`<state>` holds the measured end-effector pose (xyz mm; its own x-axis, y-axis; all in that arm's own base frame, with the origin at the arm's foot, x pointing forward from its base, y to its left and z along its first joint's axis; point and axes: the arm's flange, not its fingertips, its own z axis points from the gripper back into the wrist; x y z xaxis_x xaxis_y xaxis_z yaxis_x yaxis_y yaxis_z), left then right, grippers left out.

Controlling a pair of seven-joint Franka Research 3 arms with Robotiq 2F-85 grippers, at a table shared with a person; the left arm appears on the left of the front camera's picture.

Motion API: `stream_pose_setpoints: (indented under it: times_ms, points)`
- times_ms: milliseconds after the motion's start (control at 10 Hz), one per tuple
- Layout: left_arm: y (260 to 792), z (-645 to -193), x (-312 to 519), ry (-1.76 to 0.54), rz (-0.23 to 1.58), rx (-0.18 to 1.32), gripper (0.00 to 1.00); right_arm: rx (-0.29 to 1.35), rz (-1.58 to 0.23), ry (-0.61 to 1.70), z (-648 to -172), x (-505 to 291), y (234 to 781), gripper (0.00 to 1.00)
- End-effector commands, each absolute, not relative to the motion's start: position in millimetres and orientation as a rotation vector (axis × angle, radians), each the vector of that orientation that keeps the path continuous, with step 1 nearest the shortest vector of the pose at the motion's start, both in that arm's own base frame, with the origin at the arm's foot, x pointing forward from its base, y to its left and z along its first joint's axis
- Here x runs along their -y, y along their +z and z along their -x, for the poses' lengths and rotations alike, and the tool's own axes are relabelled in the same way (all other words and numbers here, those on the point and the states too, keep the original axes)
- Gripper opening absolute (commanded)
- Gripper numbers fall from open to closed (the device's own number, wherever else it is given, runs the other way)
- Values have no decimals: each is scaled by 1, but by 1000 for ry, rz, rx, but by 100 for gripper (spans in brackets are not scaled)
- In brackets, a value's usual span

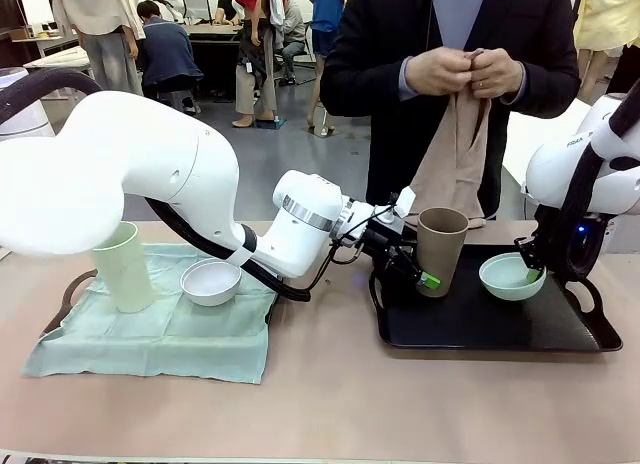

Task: Set up a tray with a mat and arrange the tableware.
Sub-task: Pick up the Picnic Bowl and Reusable plastic cup from the Handle tray in front of the human's position and hold them in the air.

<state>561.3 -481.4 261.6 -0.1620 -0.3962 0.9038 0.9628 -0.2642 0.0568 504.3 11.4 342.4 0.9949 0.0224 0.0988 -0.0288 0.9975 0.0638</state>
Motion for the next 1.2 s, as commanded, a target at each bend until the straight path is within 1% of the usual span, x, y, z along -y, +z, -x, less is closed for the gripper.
stream_pose_setpoints:
  times_ms: [0,100,200,400,500,600,800,1100]
  points:
    - [274,-560,478,-1644,999,806,0,77,-62,43,-504,-9,327,0]
    - [278,-558,475,-1635,1000,799,0,75,-59,41,-506,-10,328,0]
    - [286,-553,469,-1623,1003,782,75,85,-56,50,-507,-11,331,0]
    - [315,-542,453,-1605,1039,808,75,120,-78,96,-503,-14,352,0]
    - [339,-533,443,-1587,1027,810,75,155,-89,115,-497,-9,367,0]
    - [371,-522,434,-1587,1024,842,75,247,-105,134,-470,5,404,0]
    - [426,-503,429,-1626,983,907,75,387,-140,131,-421,33,458,0]
    - [487,-477,439,-1652,976,960,75,480,-212,136,-350,58,511,0]
